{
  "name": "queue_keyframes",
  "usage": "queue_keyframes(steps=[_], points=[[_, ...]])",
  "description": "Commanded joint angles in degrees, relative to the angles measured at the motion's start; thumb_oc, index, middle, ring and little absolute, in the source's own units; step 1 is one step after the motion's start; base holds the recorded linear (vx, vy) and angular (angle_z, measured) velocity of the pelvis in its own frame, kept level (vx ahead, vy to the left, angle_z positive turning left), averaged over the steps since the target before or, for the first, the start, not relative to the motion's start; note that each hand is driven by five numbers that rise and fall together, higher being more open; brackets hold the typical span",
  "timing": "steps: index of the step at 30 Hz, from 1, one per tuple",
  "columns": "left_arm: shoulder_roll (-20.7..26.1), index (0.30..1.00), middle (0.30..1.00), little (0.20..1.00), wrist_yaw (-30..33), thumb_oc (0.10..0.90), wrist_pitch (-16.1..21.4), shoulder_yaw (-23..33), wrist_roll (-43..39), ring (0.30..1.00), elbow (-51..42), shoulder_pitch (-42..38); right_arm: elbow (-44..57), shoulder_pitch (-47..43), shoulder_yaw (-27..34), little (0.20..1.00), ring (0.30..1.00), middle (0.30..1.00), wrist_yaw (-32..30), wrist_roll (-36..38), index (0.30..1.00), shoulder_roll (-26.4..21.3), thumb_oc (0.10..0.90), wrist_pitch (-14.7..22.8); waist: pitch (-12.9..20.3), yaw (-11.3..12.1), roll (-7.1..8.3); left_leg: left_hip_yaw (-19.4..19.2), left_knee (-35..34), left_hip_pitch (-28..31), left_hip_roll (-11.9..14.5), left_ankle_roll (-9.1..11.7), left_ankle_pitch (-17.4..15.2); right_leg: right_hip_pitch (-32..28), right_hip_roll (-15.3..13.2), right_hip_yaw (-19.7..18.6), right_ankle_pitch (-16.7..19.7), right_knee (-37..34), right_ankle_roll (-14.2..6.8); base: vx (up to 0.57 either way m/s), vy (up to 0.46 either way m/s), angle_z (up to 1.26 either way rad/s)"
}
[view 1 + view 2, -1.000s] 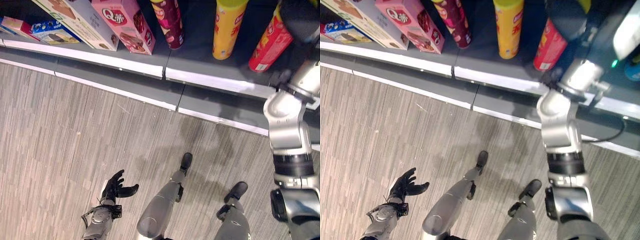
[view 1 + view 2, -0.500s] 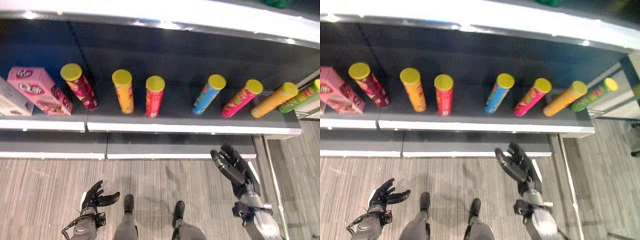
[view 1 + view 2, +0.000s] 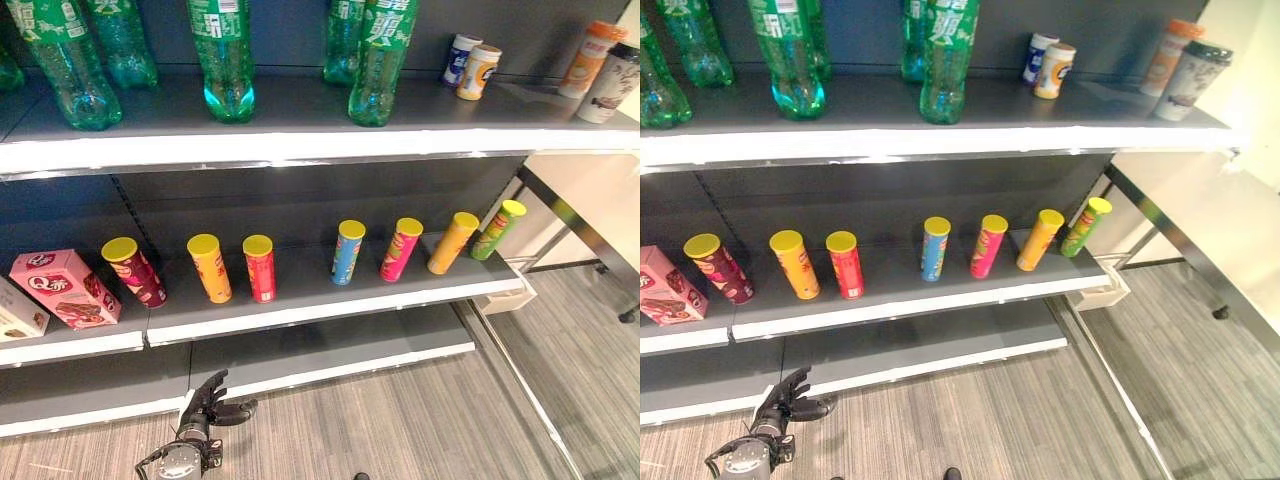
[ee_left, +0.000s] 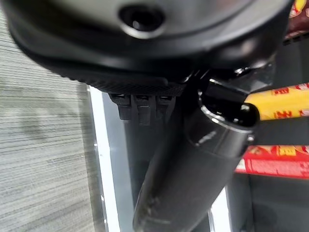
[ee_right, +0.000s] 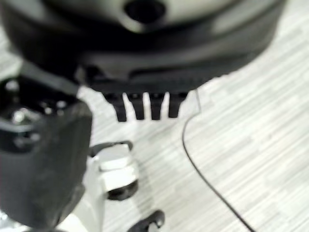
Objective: Put the goods on the table back onto the shelves and tidy them up.
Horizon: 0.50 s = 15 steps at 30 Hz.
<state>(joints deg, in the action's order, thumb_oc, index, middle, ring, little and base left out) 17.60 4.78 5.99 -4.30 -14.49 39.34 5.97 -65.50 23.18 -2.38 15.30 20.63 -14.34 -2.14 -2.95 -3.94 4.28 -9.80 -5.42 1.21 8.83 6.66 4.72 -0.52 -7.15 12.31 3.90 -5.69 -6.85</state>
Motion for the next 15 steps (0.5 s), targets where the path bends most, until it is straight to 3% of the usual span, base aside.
queue_keyframes(steps=[1, 10, 15], points=[[2.1, 0.9, 0.9, 0.9, 3.6, 0.8, 5.3, 3.3, -1.0, 0.9, -3.7, -6.6, 2.6, -4.1, 0.1, 0.9, 0.9, 0.9, -2.7, -1.0, 0.9, -1.0, 0.8, 2.2, -1.7, 1.7, 2.67, -0.2, 0.4, -0.2, 2.9, 3.6, -2.6, -2.2, -5.2, 3.0, -0.2, 0.8, -5.7, 0.02, -0.031, -0.19], [1.4, 0.9, 0.9, 0.9, 8.5, 0.8, 7.6, 3.7, -3.7, 0.9, -11.0, -12.3, 4.8, -4.4, -2.7, 0.9, 0.9, 0.9, -3.4, 0.7, 0.9, 0.1, 0.8, 2.9, -2.1, 0.7, 3.64, -1.2, 0.4, 0.2, 3.7, 3.9, -2.8, -1.6, -4.7, 1.8, -0.7, 0.7, -5.4, 0.02, -0.035, -0.04], [3.1, 0.9, 0.9, 0.9, 11.6, 0.8, 8.0, 2.1, -2.5, 0.9, -6.2, -19.5, 7.6, -4.0, -4.5, 0.9, 0.9, 0.9, -3.6, 1.0, 0.9, -1.1, 0.8, 3.5, -2.2, -1.0, 3.97, -1.6, 0.4, 0.3, 4.0, 4.1, -3.0, -1.4, -4.4, 1.4, -1.0, 0.7, -5.4, 0.03, -0.028, -0.01]])
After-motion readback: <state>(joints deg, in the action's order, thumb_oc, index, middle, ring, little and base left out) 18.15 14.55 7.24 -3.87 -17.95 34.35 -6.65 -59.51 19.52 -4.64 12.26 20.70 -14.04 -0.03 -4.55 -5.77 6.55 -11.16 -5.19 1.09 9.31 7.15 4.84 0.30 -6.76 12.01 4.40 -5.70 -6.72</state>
